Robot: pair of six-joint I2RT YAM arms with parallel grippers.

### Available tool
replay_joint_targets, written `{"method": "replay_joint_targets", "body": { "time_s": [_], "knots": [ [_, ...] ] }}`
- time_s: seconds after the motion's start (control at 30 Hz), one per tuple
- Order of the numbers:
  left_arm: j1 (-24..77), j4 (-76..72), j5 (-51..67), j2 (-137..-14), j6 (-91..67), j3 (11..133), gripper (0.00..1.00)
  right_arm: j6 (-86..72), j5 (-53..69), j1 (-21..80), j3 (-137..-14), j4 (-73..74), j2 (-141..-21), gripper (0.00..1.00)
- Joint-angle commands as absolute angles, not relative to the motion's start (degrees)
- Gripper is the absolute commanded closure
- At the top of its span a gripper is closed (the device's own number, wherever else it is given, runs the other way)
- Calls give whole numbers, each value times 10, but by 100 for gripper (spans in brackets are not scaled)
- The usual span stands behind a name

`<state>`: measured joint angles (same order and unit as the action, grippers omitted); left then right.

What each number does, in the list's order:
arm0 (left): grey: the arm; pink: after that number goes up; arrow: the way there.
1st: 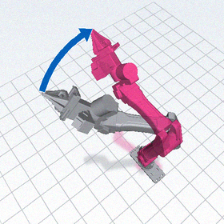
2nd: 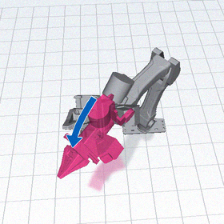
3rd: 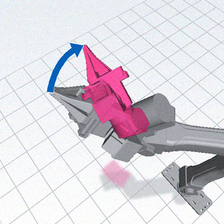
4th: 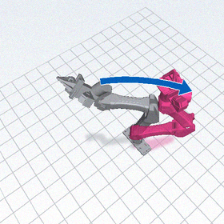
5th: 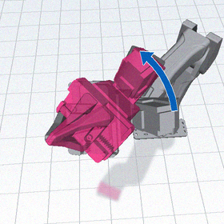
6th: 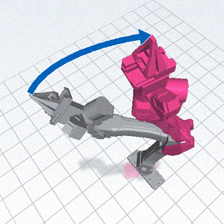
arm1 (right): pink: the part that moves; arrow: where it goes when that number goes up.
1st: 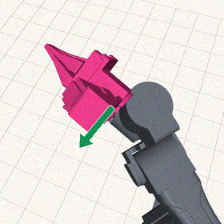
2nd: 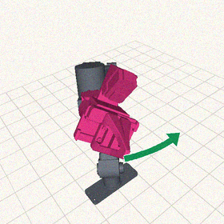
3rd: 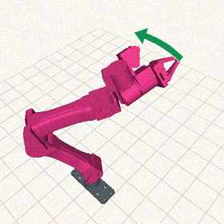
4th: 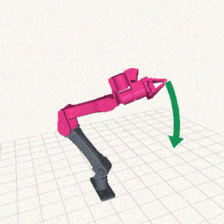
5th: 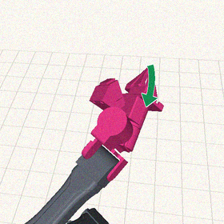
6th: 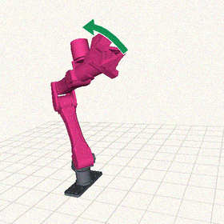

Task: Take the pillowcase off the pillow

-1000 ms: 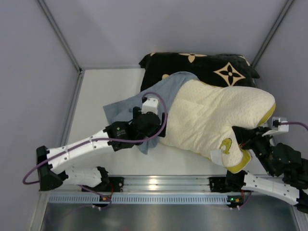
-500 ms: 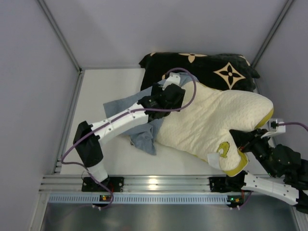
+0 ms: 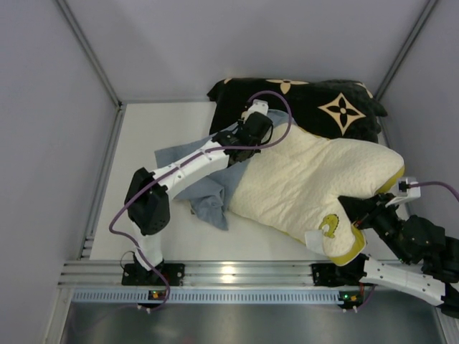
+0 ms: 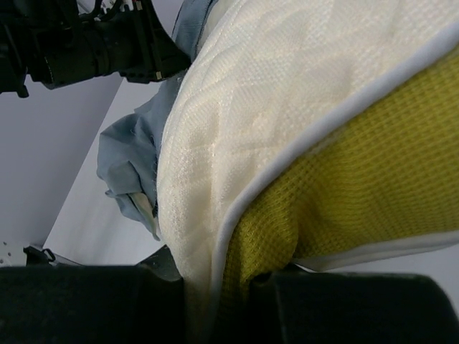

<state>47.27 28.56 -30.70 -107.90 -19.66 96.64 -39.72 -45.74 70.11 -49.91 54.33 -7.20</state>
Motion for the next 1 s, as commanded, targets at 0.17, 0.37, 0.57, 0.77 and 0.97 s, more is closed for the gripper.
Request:
{"method": "replay_joint_targets", "body": {
  "time_s": [0.17, 0.37, 0.57, 0.77, 0.97],
  "knots": [
    [431, 255, -266, -1061, -210, 943, 100, -408, -433, 710, -519, 519, -67, 100],
    [424, 258, -328, -953, -231, 856, 100, -404, -431, 710, -525, 522, -68, 100],
    [336, 294, -330, -839, -254, 774, 100, -371, -382, 710, -569, 521, -57, 100],
    [243, 327, -323, -767, -247, 726, 100, -364, -337, 710, -626, 530, -39, 100],
    [177, 371, -325, -715, -247, 692, 100, -367, -388, 710, -631, 548, -49, 100]
  ]
}}
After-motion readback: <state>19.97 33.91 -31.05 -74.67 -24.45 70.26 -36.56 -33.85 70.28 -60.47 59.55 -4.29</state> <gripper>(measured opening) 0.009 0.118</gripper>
